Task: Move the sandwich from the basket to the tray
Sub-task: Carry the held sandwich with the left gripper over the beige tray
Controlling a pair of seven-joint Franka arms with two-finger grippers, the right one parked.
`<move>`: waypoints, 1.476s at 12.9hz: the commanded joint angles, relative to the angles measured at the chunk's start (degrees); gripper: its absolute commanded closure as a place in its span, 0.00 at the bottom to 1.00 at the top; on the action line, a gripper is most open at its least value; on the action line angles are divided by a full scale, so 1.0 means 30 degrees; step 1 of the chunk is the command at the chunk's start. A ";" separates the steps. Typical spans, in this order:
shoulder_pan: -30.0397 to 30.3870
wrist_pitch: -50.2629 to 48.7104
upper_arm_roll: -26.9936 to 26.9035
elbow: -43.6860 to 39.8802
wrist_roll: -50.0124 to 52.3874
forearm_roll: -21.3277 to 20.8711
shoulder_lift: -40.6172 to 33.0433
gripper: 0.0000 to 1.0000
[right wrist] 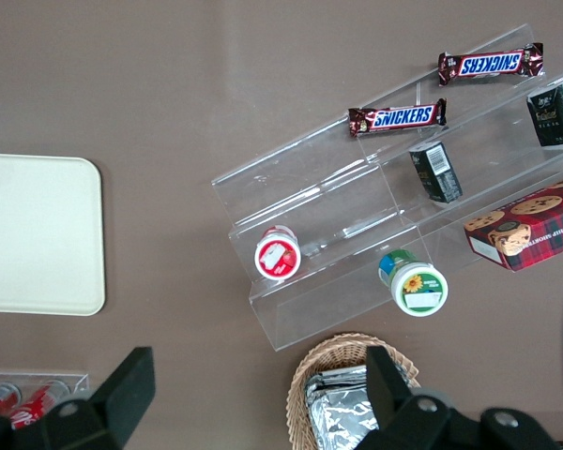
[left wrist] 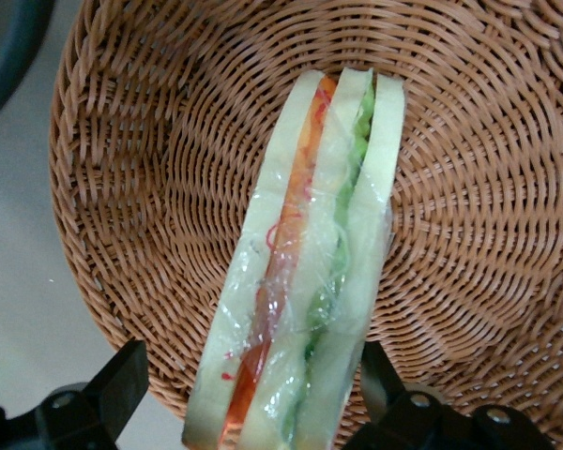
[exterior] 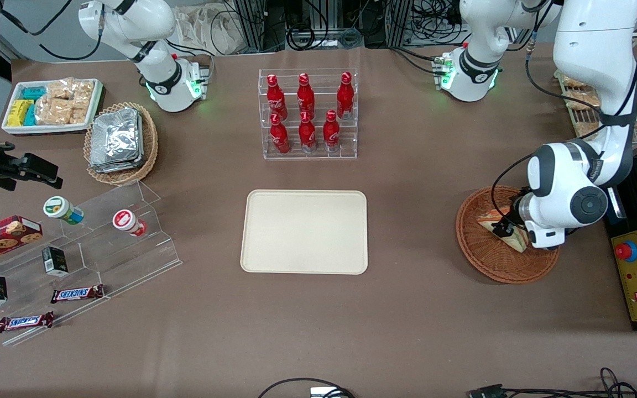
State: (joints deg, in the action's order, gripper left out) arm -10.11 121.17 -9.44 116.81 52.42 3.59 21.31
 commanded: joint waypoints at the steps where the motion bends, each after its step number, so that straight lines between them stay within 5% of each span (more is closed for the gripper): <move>1: -0.0028 -0.0134 -0.0045 0.0029 -0.0012 -0.0081 -0.0396 0.00; 3: 0.0030 -0.0165 -0.0075 -0.0177 0.0162 -0.0140 -0.0337 0.03; 5: 0.0031 -0.0165 -0.0104 -0.0440 0.0397 -0.0140 -0.0044 0.35; 7: 0.0060 -0.0048 -0.0133 -0.0617 0.0427 -0.0111 -0.0014 0.53; 10: 0.0060 -0.0076 -0.0133 -0.1288 0.0398 -0.0169 0.0073 0.95; 14: 0.0060 -0.0339 -0.0162 -0.2255 0.0106 -0.0228 -0.0072 1.00; 19: -0.0086 -0.4792 0.0042 -0.6616 -0.3231 0.0034 -0.0159 1.00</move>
State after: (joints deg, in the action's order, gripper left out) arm -10.07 110.04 -9.70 101.77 45.70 3.50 21.15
